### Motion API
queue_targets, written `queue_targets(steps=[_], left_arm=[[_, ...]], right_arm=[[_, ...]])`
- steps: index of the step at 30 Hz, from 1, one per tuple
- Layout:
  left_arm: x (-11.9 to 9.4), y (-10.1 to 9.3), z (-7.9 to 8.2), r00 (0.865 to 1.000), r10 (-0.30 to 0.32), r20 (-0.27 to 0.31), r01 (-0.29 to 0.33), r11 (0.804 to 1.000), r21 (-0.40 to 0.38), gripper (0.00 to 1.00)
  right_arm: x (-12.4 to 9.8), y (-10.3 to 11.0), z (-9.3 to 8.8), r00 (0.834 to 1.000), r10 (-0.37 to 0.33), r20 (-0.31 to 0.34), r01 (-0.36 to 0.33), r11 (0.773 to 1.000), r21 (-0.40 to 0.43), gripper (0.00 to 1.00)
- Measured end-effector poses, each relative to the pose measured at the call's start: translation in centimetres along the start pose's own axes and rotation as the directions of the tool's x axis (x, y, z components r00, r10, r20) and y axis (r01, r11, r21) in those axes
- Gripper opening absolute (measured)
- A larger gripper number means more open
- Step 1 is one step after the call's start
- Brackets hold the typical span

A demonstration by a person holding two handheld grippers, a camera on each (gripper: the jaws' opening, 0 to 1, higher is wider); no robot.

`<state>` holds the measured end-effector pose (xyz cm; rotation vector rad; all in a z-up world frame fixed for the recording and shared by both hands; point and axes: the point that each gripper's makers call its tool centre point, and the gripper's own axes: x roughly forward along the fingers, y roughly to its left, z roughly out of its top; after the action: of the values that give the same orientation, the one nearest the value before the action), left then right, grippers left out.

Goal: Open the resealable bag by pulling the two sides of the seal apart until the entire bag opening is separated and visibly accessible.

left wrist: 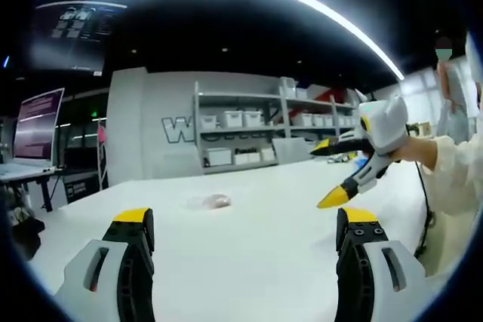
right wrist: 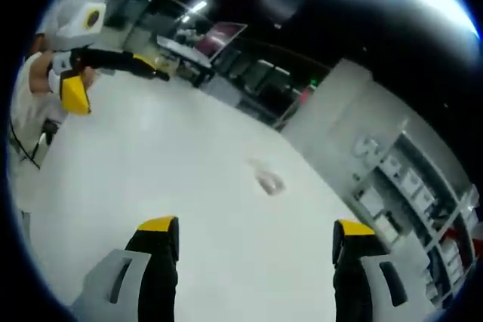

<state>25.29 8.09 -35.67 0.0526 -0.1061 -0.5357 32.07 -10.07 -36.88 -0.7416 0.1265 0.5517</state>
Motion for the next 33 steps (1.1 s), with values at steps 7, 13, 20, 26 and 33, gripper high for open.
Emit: queue_targets(steps=[7, 13, 20, 26, 33], left_arm=[[0.0, 0.1, 0.1, 1.0, 0.002, 0.003, -0.002, 1.0, 0.0, 1.0], [0.0, 0.1, 0.2, 1.0, 0.002, 0.005, -0.002, 1.0, -0.001, 1.0], [-0.1, 0.1, 0.2, 1.0, 0.002, 0.004, -0.002, 1.0, -0.002, 1.0], [-0.1, 0.2, 0.3, 1.0, 0.007, 0.006, -0.007, 1.0, -0.003, 1.0], [-0.1, 0.1, 0.2, 1.0, 0.005, 0.004, -0.005, 1.0, -0.002, 1.0]], right_arm=[[0.5, 0.2, 0.3, 1.0, 0.008, 0.001, -0.008, 1.0, -0.006, 0.84], [1.0, 0.4, 0.4, 1.0, 0.021, -0.005, -0.021, 1.0, -0.013, 0.84], [1.6, 0.5, 1.1, 1.0, 0.028, 0.007, -0.028, 0.999, -0.019, 0.84], [2.0, 0.6, 1.5, 0.999, 0.033, 0.012, -0.033, 0.999, -0.027, 0.84], [2.4, 0.8, 1.3, 0.999, 0.04, 0.001, -0.04, 0.999, -0.031, 0.84]])
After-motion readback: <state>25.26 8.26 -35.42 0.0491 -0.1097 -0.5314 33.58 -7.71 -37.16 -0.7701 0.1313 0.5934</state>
